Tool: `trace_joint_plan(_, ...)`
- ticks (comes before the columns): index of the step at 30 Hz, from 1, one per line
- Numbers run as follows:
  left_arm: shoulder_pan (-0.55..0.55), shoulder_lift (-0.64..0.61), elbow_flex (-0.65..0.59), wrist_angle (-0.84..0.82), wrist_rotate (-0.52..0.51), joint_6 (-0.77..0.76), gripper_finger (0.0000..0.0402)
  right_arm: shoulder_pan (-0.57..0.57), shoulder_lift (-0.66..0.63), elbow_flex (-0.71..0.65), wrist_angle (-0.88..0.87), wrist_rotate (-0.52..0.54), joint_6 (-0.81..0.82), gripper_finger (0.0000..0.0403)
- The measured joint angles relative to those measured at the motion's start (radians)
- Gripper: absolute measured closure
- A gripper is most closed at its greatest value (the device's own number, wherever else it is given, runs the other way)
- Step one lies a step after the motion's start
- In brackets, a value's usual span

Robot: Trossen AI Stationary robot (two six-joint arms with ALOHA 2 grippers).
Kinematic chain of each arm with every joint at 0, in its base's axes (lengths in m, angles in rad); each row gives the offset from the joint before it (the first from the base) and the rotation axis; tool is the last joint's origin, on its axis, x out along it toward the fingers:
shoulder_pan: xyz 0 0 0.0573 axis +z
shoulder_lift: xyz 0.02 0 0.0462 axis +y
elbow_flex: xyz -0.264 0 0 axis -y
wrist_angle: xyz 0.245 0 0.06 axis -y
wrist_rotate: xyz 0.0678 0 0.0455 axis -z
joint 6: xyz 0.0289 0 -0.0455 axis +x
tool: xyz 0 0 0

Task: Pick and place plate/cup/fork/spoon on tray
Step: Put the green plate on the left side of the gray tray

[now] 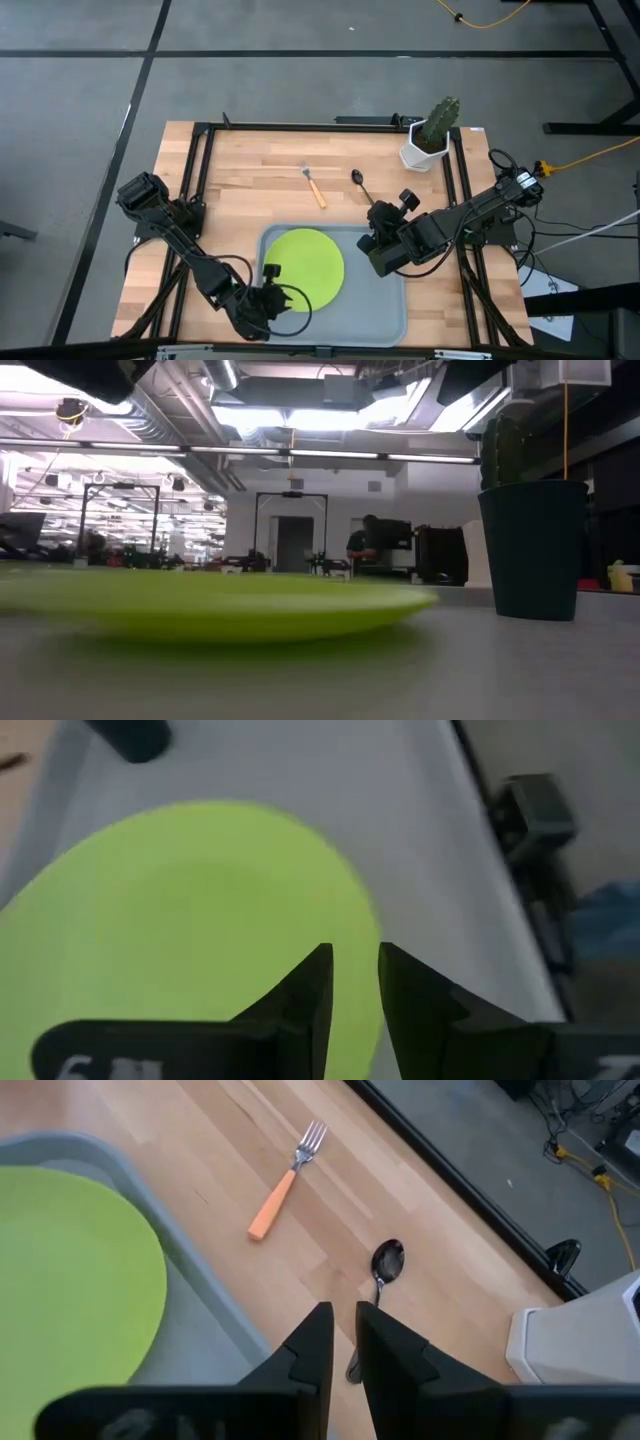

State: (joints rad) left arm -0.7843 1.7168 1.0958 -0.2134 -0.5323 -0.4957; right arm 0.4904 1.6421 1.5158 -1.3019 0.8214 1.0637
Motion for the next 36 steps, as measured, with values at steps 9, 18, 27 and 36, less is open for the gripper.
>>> trace_joint_plan(9, 0.135, -0.026, -0.001, -0.355, -0.067, -0.159, 0.0325, 0.000, 0.000, 0.000, 0.002, -0.010, -0.002, 0.0350)
trace_joint_plan(18, 0.372, -0.048, -0.001, -0.561, 0.114, -0.124, 0.0325, 0.000, -0.001, 0.000, 0.004, -0.011, -0.010, 0.0350)
trace_joint_plan(27, 0.512, -0.049, -0.046, -0.614, 0.158, -0.100, 0.0325, 0.000, -0.001, 0.000, -0.001, -0.038, -0.030, 0.0350)
trace_joint_plan(36, 0.463, -0.049, -0.122, -0.558, 0.167, -0.163, 0.0325, 0.000, -0.001, 0.000, -0.003, -0.037, -0.052, 0.0350)
